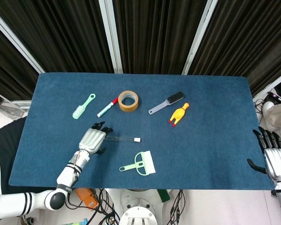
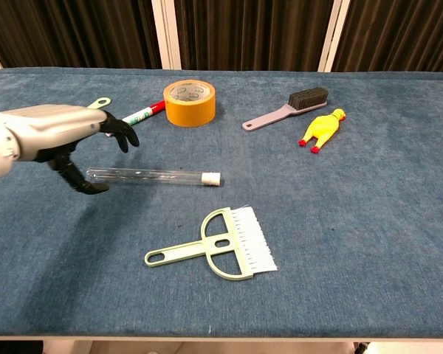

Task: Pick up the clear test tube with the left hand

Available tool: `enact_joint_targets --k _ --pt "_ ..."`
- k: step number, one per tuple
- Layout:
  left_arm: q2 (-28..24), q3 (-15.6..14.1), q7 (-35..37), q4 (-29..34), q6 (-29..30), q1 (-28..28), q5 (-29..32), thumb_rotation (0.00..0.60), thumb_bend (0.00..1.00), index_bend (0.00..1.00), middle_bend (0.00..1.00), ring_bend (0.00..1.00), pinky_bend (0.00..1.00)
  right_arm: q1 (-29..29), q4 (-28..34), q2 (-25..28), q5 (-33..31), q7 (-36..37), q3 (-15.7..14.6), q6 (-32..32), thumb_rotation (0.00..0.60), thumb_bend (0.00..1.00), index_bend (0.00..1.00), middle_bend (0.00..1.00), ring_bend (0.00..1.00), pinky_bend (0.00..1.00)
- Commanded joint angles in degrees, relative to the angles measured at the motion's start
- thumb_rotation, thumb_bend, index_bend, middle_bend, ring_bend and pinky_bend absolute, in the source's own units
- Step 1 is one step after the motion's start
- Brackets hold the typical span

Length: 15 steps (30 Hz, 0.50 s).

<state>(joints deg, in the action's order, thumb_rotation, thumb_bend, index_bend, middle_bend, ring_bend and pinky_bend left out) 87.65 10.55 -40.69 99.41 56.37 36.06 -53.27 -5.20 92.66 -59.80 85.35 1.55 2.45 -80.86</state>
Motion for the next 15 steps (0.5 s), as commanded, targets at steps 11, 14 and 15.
enact_joint_targets --k 11,14,15 --pt "4.39 0.31 -3.33 -3.51 0.6 6.58 6.66 0.6 0.27 0.33 0.38 0.12 0.13 -0.06 0.03 0.02 -0.03 -0.11 -0.07 0.14 0.6 0.36 0.06 0.01 0.0 0.0" --pt "5.12 -0.01 -3.71 -4.03 1.07 7.51 7.45 0.6 0.27 0.34 0.41 0.14 0.13 -0.11 -0.03 0.01 -0.07 -0.14 -0.07 0.24 0.6 0.36 0.06 0.01 0.0 0.0" --pt "5.39 -0.11 -3.82 -4.16 1.24 7.87 7.73 0.6 0.27 0.34 0.42 0.15 0.13 -0.12 -0.01 0.02 -0.09 -0.13 -0.07 0.27 0.6 0.36 0.06 0.01 0.0 0.0"
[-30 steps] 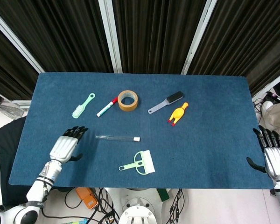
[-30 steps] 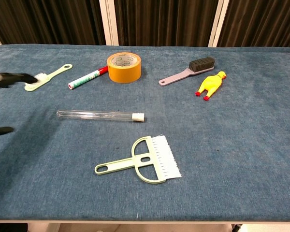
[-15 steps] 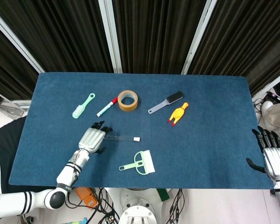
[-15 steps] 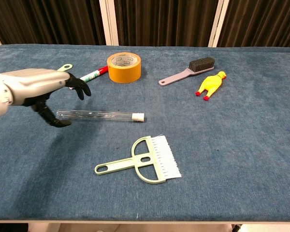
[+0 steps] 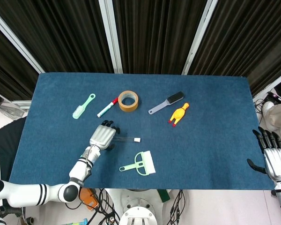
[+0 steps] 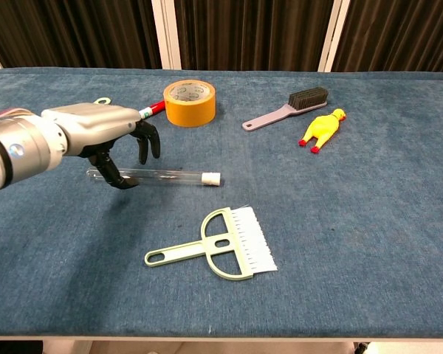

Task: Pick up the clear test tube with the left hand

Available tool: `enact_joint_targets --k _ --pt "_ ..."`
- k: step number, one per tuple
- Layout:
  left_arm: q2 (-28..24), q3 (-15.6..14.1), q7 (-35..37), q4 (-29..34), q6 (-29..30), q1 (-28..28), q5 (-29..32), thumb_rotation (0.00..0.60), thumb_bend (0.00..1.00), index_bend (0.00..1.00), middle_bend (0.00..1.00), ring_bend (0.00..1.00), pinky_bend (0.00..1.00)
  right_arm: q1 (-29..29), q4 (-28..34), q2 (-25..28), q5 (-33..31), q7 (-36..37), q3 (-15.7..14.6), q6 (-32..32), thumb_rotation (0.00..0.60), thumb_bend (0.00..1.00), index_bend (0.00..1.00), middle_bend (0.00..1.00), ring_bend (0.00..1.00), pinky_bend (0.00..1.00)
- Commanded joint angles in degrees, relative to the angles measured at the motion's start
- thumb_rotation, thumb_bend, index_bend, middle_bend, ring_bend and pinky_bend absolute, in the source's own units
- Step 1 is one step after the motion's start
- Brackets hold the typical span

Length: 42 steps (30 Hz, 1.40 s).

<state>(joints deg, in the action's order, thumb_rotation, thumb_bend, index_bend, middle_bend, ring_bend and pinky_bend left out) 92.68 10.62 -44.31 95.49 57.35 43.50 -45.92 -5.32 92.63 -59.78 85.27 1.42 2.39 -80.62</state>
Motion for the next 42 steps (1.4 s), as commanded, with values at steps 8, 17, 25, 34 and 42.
enact_joint_targets --k 8,17,25,34,42 --pt "2.4 -0.52 -0.02 -2.14 0.68 2.6 1.9 0.6 0.27 0.37 0.46 0.18 0.14 -0.01 0.14 0.14 -0.22 -0.08 -0.03 0.18 0.6 0.36 0.06 0.01 0.0 0.0" --pt "3.49 -1.16 1.88 -5.1 0.55 3.71 1.46 0.6 0.28 0.4 0.45 0.18 0.14 -0.13 0.12 0.18 -0.47 -0.02 0.0 0.53 0.6 0.36 0.07 0.01 0.0 0.0" --pt "4.01 -2.01 3.31 -7.0 -0.63 4.26 2.46 0.6 0.28 0.42 0.48 0.19 0.14 -0.1 0.3 0.24 -0.8 -0.05 0.03 0.65 0.6 0.36 0.07 0.01 0.0 0.0" --pt "4.65 -2.75 4.71 -7.85 -0.66 4.61 1.51 0.6 0.29 0.45 0.51 0.21 0.16 -0.18 0.39 0.23 -0.97 -0.17 0.04 0.87 0.6 0.36 0.07 0.01 0.0 0.0" --pt "4.66 -2.92 5.94 -7.95 -1.15 4.86 1.45 0.6 0.3 0.48 0.54 0.24 0.19 -0.2 0.36 0.25 -1.1 -0.01 0.09 0.93 0.6 0.36 0.08 0.01 0.0 0.0"
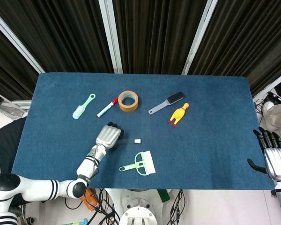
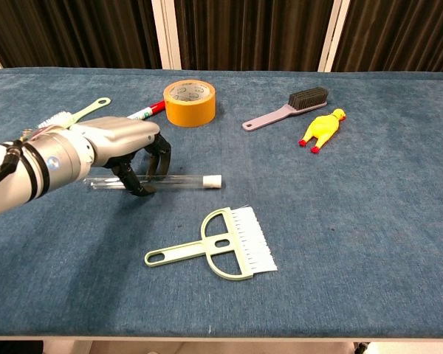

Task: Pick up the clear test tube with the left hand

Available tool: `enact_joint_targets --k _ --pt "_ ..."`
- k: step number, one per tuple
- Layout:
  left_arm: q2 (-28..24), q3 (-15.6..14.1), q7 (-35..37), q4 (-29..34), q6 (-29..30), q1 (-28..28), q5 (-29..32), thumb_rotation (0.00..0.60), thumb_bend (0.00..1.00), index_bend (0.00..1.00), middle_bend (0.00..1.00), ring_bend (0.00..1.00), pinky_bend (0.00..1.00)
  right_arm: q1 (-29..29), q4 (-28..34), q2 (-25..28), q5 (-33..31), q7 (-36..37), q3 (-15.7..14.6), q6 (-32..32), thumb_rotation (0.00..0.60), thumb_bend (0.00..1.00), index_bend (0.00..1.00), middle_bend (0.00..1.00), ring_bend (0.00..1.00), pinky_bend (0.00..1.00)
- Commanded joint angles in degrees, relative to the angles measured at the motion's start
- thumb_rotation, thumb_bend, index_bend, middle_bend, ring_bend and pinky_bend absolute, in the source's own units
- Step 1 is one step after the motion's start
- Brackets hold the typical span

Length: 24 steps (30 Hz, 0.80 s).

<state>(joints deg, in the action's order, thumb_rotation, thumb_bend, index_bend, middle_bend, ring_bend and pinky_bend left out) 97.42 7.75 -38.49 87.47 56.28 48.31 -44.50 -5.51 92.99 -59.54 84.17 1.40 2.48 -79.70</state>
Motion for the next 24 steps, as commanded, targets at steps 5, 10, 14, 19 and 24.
enact_joint_targets --k 5,10,14,19,24 --pt "-0.49 -0.17 0.83 0.47 -0.44 0.17 -0.21 0.6 0.33 0.51 0.56 0.25 0.19 0.0 0.03 0.0 0.02 0.0 -0.03 0.03 0.6 0.36 0.08 0.01 0.0 0.0" --pt "-1.11 -0.24 1.94 1.17 -0.65 0.16 -0.79 0.6 0.37 0.53 0.57 0.26 0.2 -0.02 0.07 -0.01 -0.04 0.1 -0.02 0.08 0.6 0.36 0.08 0.01 0.0 0.0" --pt "-2.15 0.07 4.8 2.47 -2.02 -0.09 -1.68 0.6 0.39 0.54 0.57 0.26 0.2 -0.01 0.1 -0.01 -0.09 0.14 0.0 0.07 0.6 0.36 0.08 0.01 0.0 0.0" --pt "-4.18 0.65 11.05 4.17 -4.91 -0.83 -4.44 0.6 0.44 0.55 0.58 0.27 0.2 -0.02 0.12 -0.01 -0.21 0.1 0.01 0.17 0.6 0.36 0.08 0.01 0.0 0.0" --pt "-6.24 1.05 16.42 5.69 -6.38 -1.63 -7.62 0.6 0.46 0.56 0.58 0.27 0.2 -0.02 0.2 -0.02 -0.33 0.03 0.02 0.23 0.6 0.36 0.08 0.01 0.0 0.0"
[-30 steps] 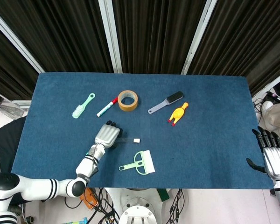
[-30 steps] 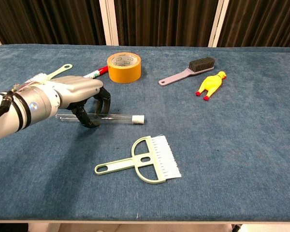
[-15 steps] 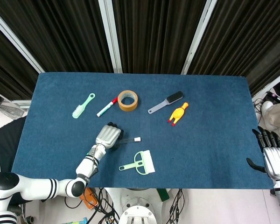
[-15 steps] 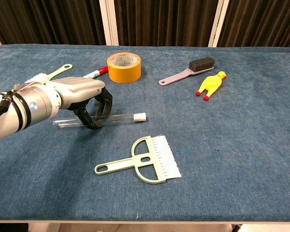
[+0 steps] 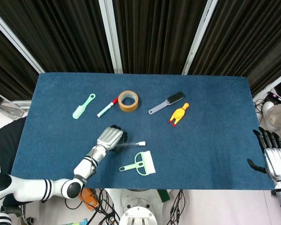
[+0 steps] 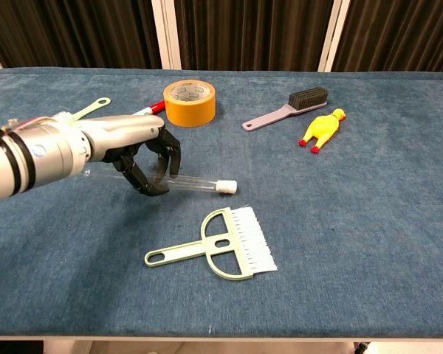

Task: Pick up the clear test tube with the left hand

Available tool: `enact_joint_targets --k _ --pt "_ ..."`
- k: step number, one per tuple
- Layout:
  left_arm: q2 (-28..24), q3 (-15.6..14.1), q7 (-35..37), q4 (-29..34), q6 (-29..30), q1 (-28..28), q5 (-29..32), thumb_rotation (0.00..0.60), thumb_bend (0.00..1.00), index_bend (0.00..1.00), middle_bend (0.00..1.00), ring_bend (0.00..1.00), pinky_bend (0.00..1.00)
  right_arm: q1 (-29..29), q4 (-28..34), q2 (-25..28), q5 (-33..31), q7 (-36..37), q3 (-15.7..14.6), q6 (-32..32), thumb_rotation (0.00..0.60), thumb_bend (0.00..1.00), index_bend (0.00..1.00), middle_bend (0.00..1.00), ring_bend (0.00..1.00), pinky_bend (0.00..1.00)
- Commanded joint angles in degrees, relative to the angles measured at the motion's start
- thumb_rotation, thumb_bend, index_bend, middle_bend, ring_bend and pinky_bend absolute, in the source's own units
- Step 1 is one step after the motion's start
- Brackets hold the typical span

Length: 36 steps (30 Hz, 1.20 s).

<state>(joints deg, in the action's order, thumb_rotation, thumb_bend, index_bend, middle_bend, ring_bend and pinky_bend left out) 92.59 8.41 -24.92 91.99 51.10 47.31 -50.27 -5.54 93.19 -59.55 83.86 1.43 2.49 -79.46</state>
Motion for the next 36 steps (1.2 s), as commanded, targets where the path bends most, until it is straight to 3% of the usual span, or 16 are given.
enact_joint_targets --k 1,12,18,26,36 --pt "-1.82 0.51 3.94 1.48 -1.5 -0.8 -2.41 0.6 0.46 0.57 0.58 0.27 0.2 0.01 0.03 -0.01 -0.04 0.03 0.01 0.0 0.6 0.36 0.08 0.01 0.0 0.0" --pt "-7.69 1.37 12.27 4.8 -3.17 -2.2 -6.43 0.6 0.46 0.57 0.59 0.28 0.2 0.01 0.19 0.04 -0.24 0.03 0.01 0.16 0.6 0.36 0.08 0.01 0.0 0.0" --pt "-12.26 3.32 19.15 7.51 -5.99 -2.58 -7.61 0.6 0.46 0.57 0.59 0.28 0.2 0.04 0.26 0.12 -0.3 0.05 0.01 0.17 0.6 0.36 0.08 0.01 0.0 0.0" --pt "-23.62 8.71 32.99 12.22 -12.77 -2.82 -12.35 0.6 0.46 0.57 0.59 0.28 0.2 0.1 0.48 0.22 -0.54 0.02 0.05 0.2 0.6 0.36 0.08 0.01 0.0 0.0" --pt "-36.69 12.26 46.19 13.68 -13.64 -6.59 -18.97 0.6 0.46 0.57 0.59 0.28 0.2 0.36 0.44 0.31 -0.65 0.28 0.04 -0.09 0.6 0.36 0.08 0.01 0.0 0.0"
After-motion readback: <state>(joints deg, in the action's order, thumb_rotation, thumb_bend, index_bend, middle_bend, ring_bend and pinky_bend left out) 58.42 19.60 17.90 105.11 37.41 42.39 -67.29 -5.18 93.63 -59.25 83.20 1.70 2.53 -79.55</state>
